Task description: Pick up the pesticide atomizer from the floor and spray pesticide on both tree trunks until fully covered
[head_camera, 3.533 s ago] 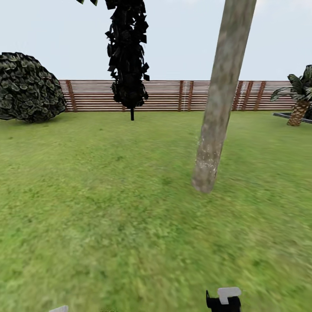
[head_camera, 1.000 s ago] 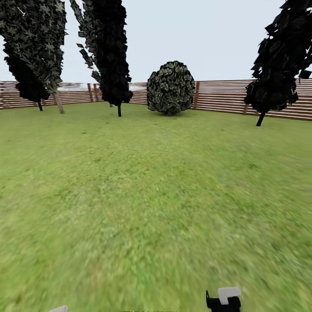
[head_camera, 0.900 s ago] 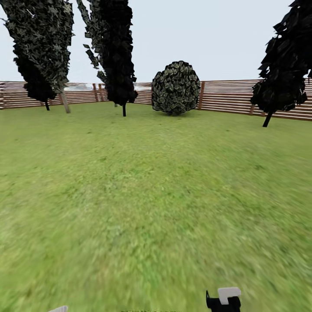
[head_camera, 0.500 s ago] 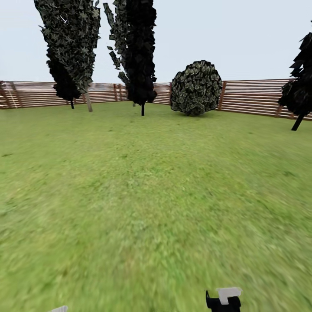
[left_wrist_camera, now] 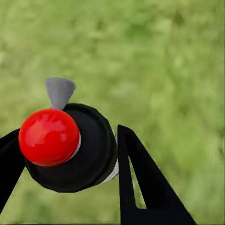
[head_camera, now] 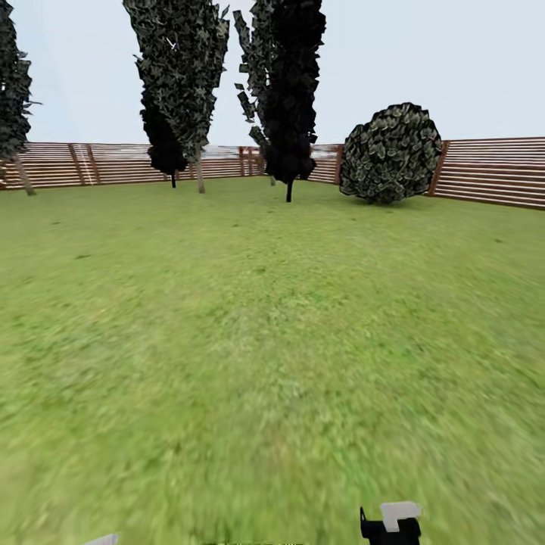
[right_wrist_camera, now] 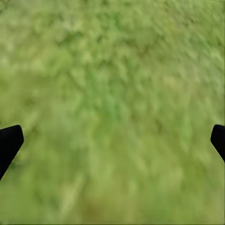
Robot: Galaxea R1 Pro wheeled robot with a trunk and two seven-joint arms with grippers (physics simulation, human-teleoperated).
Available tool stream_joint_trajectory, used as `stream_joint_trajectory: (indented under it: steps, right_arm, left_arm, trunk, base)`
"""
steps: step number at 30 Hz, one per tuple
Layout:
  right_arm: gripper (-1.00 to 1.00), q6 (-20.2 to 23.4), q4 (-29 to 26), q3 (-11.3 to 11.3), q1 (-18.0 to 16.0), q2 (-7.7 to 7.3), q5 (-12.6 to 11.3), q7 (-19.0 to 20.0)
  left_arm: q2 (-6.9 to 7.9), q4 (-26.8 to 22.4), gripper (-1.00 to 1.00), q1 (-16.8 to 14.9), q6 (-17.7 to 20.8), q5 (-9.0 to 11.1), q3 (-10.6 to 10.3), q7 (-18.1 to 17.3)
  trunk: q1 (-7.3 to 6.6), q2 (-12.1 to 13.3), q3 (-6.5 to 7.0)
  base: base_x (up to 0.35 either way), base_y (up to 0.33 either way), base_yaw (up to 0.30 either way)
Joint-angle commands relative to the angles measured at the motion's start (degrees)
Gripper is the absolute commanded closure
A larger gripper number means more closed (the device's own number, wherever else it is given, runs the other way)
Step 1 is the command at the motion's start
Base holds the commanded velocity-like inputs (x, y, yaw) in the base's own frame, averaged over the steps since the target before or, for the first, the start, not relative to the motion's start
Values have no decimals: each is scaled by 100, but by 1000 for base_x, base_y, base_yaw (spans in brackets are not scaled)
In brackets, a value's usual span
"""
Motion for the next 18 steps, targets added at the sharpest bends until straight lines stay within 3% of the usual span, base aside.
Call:
stream_joint_trajectory:
  steps: [1,18]
  right_arm:
    - [-100,1,0,0,0,0,0,0]
    - [-100,0,0,1,0,0,0,0]
  left_arm:
    - [0,0,100,0,0,-1,1,-1]
    - [0,1,100,0,0,-1,1,-1]
  trunk:
    - [0,0,0]
    - [0,0,0]
  base:
    - [-81,299,286]
    - [-80,293,286]
